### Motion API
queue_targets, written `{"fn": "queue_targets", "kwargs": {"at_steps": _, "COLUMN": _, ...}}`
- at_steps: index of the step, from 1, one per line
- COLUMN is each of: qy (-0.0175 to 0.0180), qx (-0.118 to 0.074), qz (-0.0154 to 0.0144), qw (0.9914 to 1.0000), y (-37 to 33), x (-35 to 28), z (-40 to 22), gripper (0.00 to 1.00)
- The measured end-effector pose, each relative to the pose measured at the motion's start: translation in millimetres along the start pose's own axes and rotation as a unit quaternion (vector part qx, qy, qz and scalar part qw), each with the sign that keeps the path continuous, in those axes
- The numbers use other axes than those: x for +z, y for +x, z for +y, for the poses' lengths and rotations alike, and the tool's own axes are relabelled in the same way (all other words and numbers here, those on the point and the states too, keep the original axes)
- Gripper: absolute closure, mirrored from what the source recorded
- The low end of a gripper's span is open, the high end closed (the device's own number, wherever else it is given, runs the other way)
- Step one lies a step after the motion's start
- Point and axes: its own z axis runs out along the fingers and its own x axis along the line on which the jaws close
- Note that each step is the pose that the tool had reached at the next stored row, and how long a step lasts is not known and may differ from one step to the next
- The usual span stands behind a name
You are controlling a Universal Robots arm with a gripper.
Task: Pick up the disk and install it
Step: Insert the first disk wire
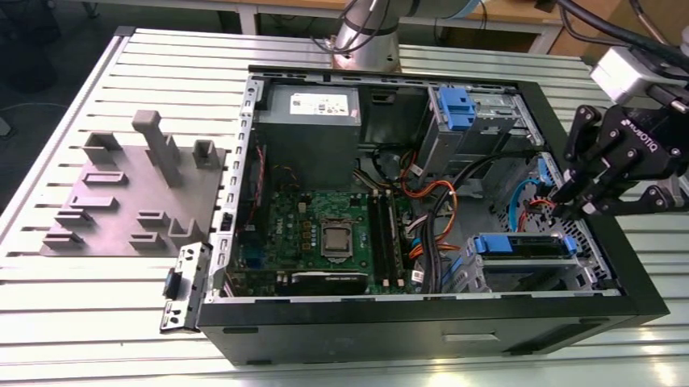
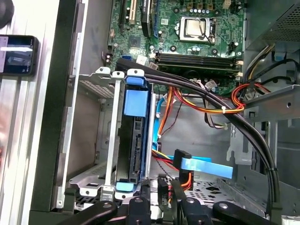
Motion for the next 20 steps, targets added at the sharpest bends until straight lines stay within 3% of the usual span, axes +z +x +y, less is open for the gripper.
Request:
{"fn": "queue_targets", "kwargs": {"at_steps": 8, "qy": 0.0000, "qx": -0.001, "qz": 0.0006, "qw": 1.00000, "y": -5.8, "x": 0.6, "z": -0.5, "gripper": 0.69}}
{"fn": "queue_targets", "kwargs": {"at_steps": 12, "qy": -0.0001, "qx": -0.005, "qz": 0.0064, "qw": 0.99997, "y": -5.9, "x": 3.7, "z": -0.9, "gripper": 0.69}}
{"fn": "queue_targets", "kwargs": {"at_steps": 17, "qy": -0.0003, "qx": -0.007, "qz": 0.0098, "qw": 0.99992, "y": -6.2, "x": 6.6, "z": -1.3, "gripper": 0.69}}
{"fn": "queue_targets", "kwargs": {"at_steps": 20, "qy": -0.0006, "qx": -0.007, "qz": 0.0139, "qw": 0.99988, "y": -6.5, "x": 6.7, "z": -1.4, "gripper": 0.76}}
